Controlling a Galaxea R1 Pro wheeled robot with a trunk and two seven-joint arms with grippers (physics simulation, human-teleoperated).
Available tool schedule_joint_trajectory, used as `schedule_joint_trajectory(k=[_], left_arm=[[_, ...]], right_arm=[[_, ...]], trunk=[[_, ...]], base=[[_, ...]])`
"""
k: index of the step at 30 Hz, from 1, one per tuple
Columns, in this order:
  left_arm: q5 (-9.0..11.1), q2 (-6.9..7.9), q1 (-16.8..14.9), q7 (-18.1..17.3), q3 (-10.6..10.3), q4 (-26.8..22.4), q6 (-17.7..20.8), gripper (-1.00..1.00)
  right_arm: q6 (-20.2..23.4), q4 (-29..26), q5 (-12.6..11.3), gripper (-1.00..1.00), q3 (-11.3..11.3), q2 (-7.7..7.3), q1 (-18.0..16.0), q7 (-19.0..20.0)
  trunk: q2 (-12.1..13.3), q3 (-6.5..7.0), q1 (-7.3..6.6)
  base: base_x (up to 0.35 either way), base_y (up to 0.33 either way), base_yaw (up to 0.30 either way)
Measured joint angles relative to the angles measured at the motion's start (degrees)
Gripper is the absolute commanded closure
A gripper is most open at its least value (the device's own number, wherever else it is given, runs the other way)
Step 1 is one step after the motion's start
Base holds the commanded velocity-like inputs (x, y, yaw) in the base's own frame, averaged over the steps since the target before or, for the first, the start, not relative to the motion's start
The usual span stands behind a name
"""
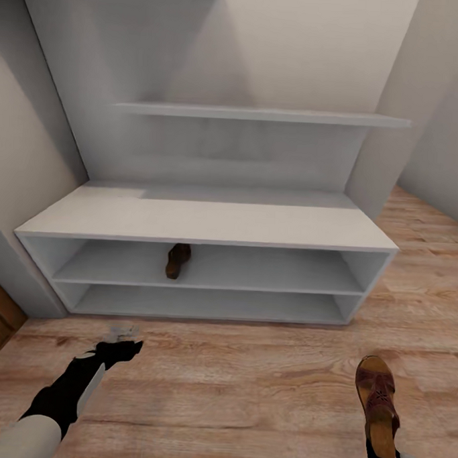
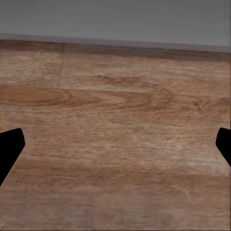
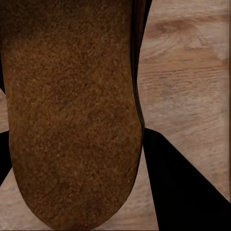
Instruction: Pick up the two gym shoes and the two sandals from the corridor floor and place them onto the hallstand (shoe rack) in the corridor, making sure they are on the rack and not on the floor. Arrange them so the two gym shoes are next to each other and the two sandals are next to each other.
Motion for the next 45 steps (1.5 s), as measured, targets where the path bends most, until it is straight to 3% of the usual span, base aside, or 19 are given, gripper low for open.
schedule_joint_trajectory(k=[1,5,6,12,14,17,20,25,45], left_arm=[[-0.1,1.16,2.6,-4.0,1.0,0.0,-2.8,-1.0],[-0.1,3.4,6.0,-10.9,1.6,0.4,-7.0,-1.0],[-0.1,5.06,9.2,-16.3,2.3,1.0,-10.8,-1.0],[0.1,6.11,12.7,-21.0,5.2,2.7,-15.2,-1.0],[0.1,6.34,14.5,-23.8,6.9,5.1,-18.3,-1.0],[-0.1,6.5,16.7,-27.0,9.1,10.0,-25.9,-1.0],[-0.1,6.51,17.5,-27.7,9.5,11.7,-28.5,-1.0],[0.2,6.51,19.0,-28.3,9.8,12.6,-29.7,-1.0],[0.4,6.6,19.5,-28.9,10.0,13.1,-29.9,-1.0]], right_arm=[[0.0,0.0,0.0,1.0,0.0,0.0,0.0,0.0],[0.0,0.1,0.0,1.0,0.1,0.04,0.0,0.0],[0.0,0.2,0.0,1.0,0.1,0.08,0.0,0.0],[0.0,0.2,0.0,1.0,0.1,0.08,0.0,0.0],[0.0,0.2,0.0,1.0,0.2,0.08,0.0,0.0],[0.0,0.2,0.0,1.0,0.2,0.09,0.0,0.0],[0.0,0.2,0.0,1.0,0.2,0.09,0.0,0.0],[0.0,0.1,0.0,1.0,0.2,0.09,0.0,0.0],[0.0,0.1,0.0,1.0,0.2,0.52,0.0,0.0]], trunk=[[0.0,-0.01,0.0],[0.0,0.0,-0.02],[0.0,0.0,-0.03],[0.0,0.0,-0.03],[0.0,0.0,-0.03],[0.0,0.0,-0.03],[0.0,0.0,-0.04],[0.0,0.0,-0.04],[0.0,0.0,-0.04]], base=[[-0.275,0.125,0.0],[-0.166,0.082,0.0],[-0.035,0.016,0.0],[-0.015,0.007,0.0],[-0.004,0.002,0.0],[-0.001,0.0,0.0],[0.0,0.0,0.0],[0.0,0.0,0.0],[-0.034,0.24,0.0]])
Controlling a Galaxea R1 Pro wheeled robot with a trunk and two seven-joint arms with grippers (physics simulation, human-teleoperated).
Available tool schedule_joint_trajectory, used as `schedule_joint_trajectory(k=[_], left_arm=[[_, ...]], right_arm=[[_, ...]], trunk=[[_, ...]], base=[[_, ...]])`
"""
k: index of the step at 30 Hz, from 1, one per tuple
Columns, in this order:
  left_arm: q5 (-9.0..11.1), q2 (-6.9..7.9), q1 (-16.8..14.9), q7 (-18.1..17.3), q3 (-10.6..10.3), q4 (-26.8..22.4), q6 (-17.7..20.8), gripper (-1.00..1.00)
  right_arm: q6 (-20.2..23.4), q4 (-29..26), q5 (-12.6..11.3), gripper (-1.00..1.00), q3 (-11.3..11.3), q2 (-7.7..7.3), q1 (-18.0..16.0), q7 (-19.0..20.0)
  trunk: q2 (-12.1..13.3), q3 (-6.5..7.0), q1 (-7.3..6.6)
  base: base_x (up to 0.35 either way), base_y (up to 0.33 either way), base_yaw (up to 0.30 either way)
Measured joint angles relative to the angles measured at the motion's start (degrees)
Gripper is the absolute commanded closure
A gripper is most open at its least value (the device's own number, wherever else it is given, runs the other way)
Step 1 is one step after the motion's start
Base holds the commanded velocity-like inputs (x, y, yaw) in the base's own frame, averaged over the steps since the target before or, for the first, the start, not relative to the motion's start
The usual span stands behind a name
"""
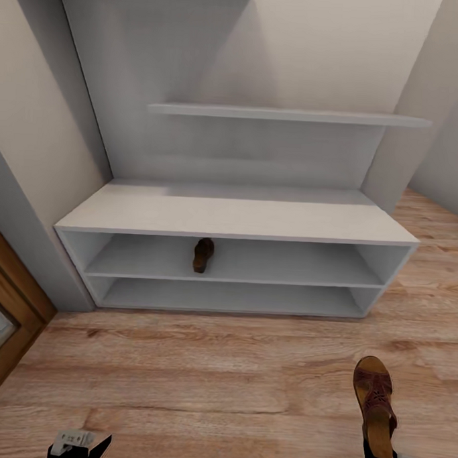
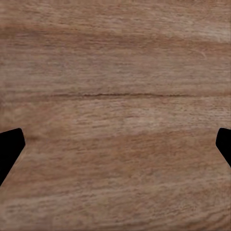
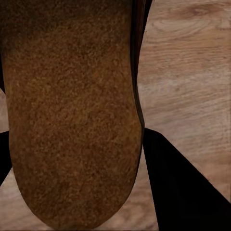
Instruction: Pick up the two gym shoes and the two sandals from the corridor floor and place them onto the hallstand (shoe rack) in the corridor, making sure they are on the rack and not on the floor. Arrange them so the two gym shoes are next to each other and the two sandals are next to each other.
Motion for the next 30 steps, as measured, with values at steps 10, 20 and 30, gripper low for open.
schedule_joint_trajectory(k=[10,20,30], left_arm=[[-0.1,0.0,0.0,-2.2,0.3,0.0,0.1,-1.0],[-0.2,0.05,0.0,-2.7,0.3,0.0,0.1,-1.0],[-0.2,0.04,0.0,-2.7,0.3,0.0,0.1,-1.0]], right_arm=[[0.0,0.0,0.0,1.0,0.0,0.0,0.0,0.0],[0.0,0.0,0.0,1.0,0.0,0.0,0.0,0.0],[0.0,-0.1,0.0,1.0,0.0,0.0,0.0,0.0]], trunk=[[0.0,0.0,0.0],[0.0,0.0,0.01],[0.0,0.0,0.02]], base=[[0.0,0.305,0.0],[-0.041,0.305,0.0],[-0.126,0.3,0.0]])
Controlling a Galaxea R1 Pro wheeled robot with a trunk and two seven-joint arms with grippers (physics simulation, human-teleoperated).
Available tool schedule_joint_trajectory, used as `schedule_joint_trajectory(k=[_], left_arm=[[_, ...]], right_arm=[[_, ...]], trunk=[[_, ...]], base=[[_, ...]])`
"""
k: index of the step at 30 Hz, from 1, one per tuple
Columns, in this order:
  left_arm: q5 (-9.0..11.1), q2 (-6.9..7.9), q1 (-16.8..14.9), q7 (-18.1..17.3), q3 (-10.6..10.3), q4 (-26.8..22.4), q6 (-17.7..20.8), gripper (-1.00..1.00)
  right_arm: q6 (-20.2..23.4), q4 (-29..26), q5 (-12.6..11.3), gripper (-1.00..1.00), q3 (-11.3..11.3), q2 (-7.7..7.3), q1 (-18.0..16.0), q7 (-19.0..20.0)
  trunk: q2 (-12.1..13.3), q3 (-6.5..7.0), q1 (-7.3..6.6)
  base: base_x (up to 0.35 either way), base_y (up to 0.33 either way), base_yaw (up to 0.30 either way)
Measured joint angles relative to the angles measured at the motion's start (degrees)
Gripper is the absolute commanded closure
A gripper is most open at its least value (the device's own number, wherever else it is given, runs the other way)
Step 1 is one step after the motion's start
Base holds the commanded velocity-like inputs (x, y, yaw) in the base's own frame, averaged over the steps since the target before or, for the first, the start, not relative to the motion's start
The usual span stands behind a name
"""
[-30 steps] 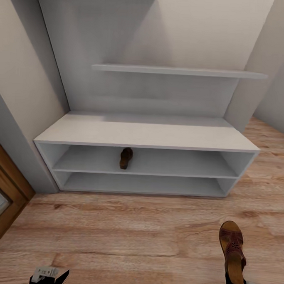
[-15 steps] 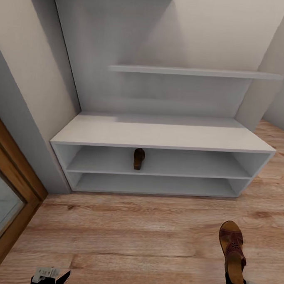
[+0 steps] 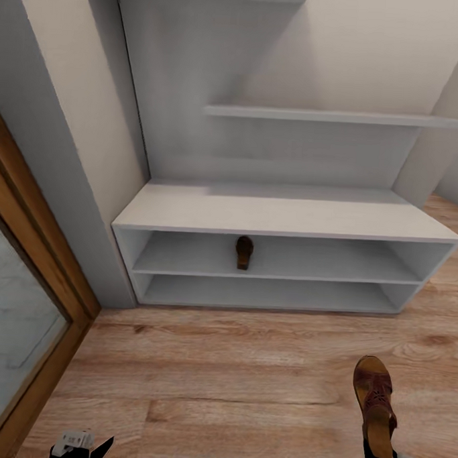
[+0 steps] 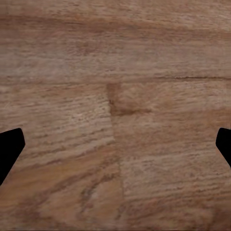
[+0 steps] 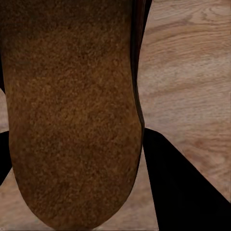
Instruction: Pick up the two gym shoes and the two sandals from the corridor floor and place them onto the hallstand (shoe rack) in the corridor, making sure they are on the rack and not on the floor. Arrange them so the two gym shoes are next to each other and the two sandals are next to each other.
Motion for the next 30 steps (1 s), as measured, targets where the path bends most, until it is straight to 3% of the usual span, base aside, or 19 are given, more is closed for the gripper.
schedule_joint_trajectory(k=[17,25,30], left_arm=[[0.0,-0.04,0.0,0.2,-0.1,0.0,-0.1,-1.0],[0.0,-0.22,0.0,0.0,-0.4,0.1,-0.4,-1.0],[0.0,-0.49,0.0,-0.2,-0.6,0.2,-2.5,-1.0]], right_arm=[[0.0,0.0,0.0,1.0,0.0,0.0,0.0,0.0],[0.0,0.0,0.1,1.0,0.0,0.0,0.0,0.0],[0.2,0.3,0.2,1.0,0.5,0.18,0.0,0.0]], trunk=[[0.0,0.0,0.01],[0.0,0.0,-0.02],[0.0,0.0,-0.02]], base=[[-0.127,0.277,0.0],[-0.031,0.033,0.0],[-0.003,0.003,0.0]])
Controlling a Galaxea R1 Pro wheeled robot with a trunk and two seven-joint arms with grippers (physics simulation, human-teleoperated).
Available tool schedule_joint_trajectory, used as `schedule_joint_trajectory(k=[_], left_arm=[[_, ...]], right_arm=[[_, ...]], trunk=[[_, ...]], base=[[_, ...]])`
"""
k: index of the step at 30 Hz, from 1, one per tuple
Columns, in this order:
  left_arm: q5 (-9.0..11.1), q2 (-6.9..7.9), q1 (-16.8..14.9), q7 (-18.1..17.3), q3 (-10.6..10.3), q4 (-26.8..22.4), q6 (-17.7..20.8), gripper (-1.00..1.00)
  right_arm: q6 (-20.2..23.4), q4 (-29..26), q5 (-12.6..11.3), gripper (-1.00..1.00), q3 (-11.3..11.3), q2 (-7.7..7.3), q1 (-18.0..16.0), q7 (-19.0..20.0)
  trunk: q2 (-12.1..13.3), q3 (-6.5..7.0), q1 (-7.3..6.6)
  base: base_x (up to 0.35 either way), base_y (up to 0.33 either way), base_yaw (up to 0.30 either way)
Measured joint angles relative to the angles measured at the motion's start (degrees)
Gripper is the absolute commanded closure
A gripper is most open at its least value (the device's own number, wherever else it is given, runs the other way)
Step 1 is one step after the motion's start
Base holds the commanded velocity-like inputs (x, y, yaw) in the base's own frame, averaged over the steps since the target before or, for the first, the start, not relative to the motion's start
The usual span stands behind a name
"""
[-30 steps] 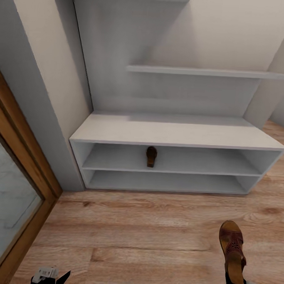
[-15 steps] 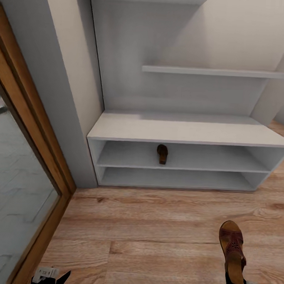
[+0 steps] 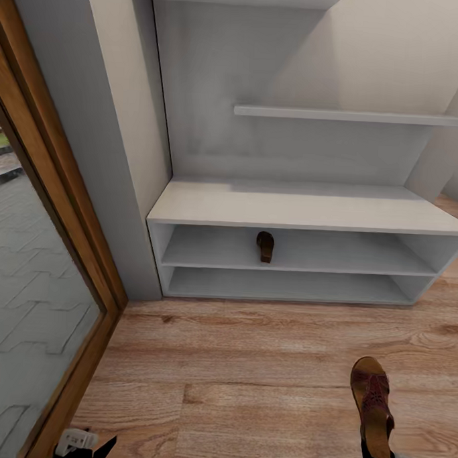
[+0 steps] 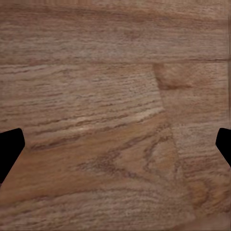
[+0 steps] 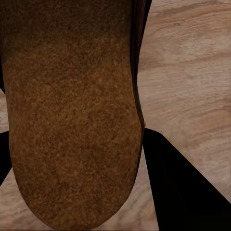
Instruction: Pick up the two gym shoes and the two sandals from the corridor floor and place them onto the hallstand (shoe rack) in the corridor, making sure they are on the rack and not on the floor. Arrange them so the two gym shoes are next to each other and the two sandals are next to each other.
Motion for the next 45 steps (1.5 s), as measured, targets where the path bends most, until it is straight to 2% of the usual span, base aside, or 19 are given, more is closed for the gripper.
schedule_joint_trajectory(k=[1,5,6,8,9,10,13,14,17,19,22,23,26,27,30,31,36,38,45], left_arm=[[0.0,-0.03,0.0,-0.2,0.0,0.0,-0.6,-1.0],[0.0,-0.1,0.0,-2.2,0.0,0.8,-3.5,-1.0],[0.1,-0.06,0.0,-3.5,0.1,1.3,-4.2,-1.0],[0.1,0.04,0.0,-4.7,0.3,1.8,-4.7,-1.0],[0.2,0.1,0.0,-5.2,0.3,2.1,-4.9,-1.0],[0.2,0.22,0.0,-5.9,0.4,2.4,-5.1,-1.0],[0.1,0.33,0.0,-6.6,0.5,2.6,-5.3,-1.0],[0.1,0.36,0.0,-6.9,0.5,2.8,-5.4,-1.0],[0.1,0.4,0.0,-7.1,0.5,2.8,-5.5,-1.0],[0.0,0.39,0.0,-7.2,0.5,2.9,-5.5,-1.0],[0.0,0.37,0.0,-7.3,0.5,2.9,-5.5,-1.0],[0.0,0.36,0.0,-7.3,0.5,2.9,-5.5,-1.0],[0.0,0.35,0.0,-7.3,0.5,2.9,-5.6,-1.0],[0.0,0.35,0.0,-7.3,0.5,2.9,-5.6,-1.0],[0.0,0.35,0.0,-7.3,0.5,2.9,-5.6,-1.0],[0.0,0.35,0.0,-7.3,0.5,2.9,-5.6,-1.0],[0.0,0.33,0.0,-7.3,0.5,2.9,-5.6,-1.0],[-0.1,0.23,0.0,-7.3,0.4,2.9,-5.6,-1.0],[-0.4,0.13,0.0,-7.3,0.3,2.9,-5.5,-1.0]], right_arm=[[0.0,0.0,0.0,1.0,0.4,0.07,0.0,0.0],[1.1,0.0,0.1,1.0,4.3,0.65,0.0,-0.2],[2.5,-0.1,0.2,1.0,6.5,0.89,0.0,-0.3],[4.6,-0.2,0.0,1.0,8.6,1.09,-0.2,-0.3],[5.9,-0.3,-0.1,1.0,9.5,1.21,-0.4,-0.4],[9.2,-0.4,-0.1,1.0,11.3,1.54,-1.0,-0.4],[15.1,-1.0,-0.3,1.0,13.2,2.42,-3.1,-0.6],[19.2,-1.4,-0.3,1.0,14.2,3.28,-5.0,-1.0],[24.7,-1.9,-0.3,1.0,15.0,4.95,-8.7,-2.5],[29.5,-2.1,-0.3,1.0,15.9,6.88,-12.1,-4.8],[33.2,-2.2,-0.3,1.0,17.2,9.1,-15.1,-7.6],[35.1,-2.2,-0.4,1.0,18.5,10.79,-16.8,-9.7],[37.4,-2.2,-0.4,1.0,21.0,13.78,-19.2,-13.7],[38.5,-2.3,-0.4,1.0,22.8,15.65,-20.5,-16.6],[39.8,-2.3,-0.4,1.0,25.4,18.19,-22.3,-21.2],[40.3,-2.3,-0.2,1.0,26.7,18.53,-23.3,-23.8],[42.1,-2.5,-0.3,1.0,29.4,18.56,-26.6,-28.6],[44.4,-2.5,-0.4,1.0,29.9,18.56,-29.3,-29.6],[45.7,-4.6,-0.7,1.0,30.2,18.56,-30.6,-29.8]], trunk=[[0.0,0.0,0.0],[0.0,0.0,0.0],[0.0,0.0,0.0],[0.0,0.0,0.0],[0.0,0.0,0.0],[0.0,0.0,0.0],[0.0,0.0,0.0],[0.0,0.01,0.0],[0.0,0.01,0.0],[0.0,0.01,0.0],[0.0,0.01,0.0],[0.0,0.01,0.0],[0.0,0.01,0.0],[0.0,0.01,0.0],[0.0,0.01,0.0],[0.0,0.01,0.0],[0.0,0.01,0.0],[0.0,0.02,0.0],[0.0,0.01,0.0]], base=[[-0.001,0.001,0.0],[0.0,0.0,0.0],[0.0,0.0,0.0],[0.0,0.0,0.0],[0.0,0.0,0.0],[0.0,0.0,0.0],[0.0,0.0,0.0],[0.0,0.0,0.0],[0.0,0.0,0.0],[0.0,0.0,0.0],[0.0,0.0,0.0],[0.0,0.0,0.0],[0.0,0.0,0.0],[0.0,0.0,0.0],[0.0,0.0,0.0],[0.0,0.0,0.0],[0.0,0.0,0.0],[0.0,0.0,0.0],[0.0,0.0,0.0]])
